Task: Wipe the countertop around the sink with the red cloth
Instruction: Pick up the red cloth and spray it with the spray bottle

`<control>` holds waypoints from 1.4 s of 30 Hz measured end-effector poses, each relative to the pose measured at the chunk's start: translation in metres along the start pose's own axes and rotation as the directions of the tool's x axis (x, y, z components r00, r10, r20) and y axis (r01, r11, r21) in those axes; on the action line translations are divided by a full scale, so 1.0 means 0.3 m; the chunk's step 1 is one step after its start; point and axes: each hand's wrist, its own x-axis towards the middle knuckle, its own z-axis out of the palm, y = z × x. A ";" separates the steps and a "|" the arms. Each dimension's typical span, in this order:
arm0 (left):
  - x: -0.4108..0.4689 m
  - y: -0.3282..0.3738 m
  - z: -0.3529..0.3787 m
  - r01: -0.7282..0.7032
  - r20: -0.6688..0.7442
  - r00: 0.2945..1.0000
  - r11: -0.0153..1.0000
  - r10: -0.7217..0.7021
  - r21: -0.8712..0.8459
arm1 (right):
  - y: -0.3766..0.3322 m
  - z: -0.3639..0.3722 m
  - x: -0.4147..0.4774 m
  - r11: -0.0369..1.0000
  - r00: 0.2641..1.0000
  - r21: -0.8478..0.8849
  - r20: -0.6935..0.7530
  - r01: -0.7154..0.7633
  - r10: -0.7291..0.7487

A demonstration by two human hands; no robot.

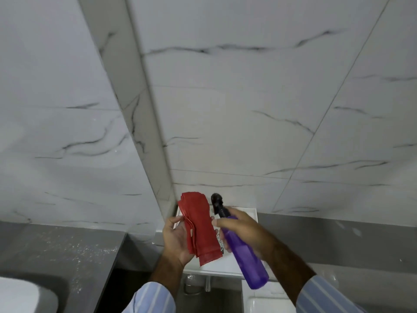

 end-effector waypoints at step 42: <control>-0.005 0.053 -0.103 0.011 -0.083 0.997 1.000 -0.009 0.026 | 0.273 -0.094 0.359 0.970 0.939 -0.185 -0.278 0.156 -0.204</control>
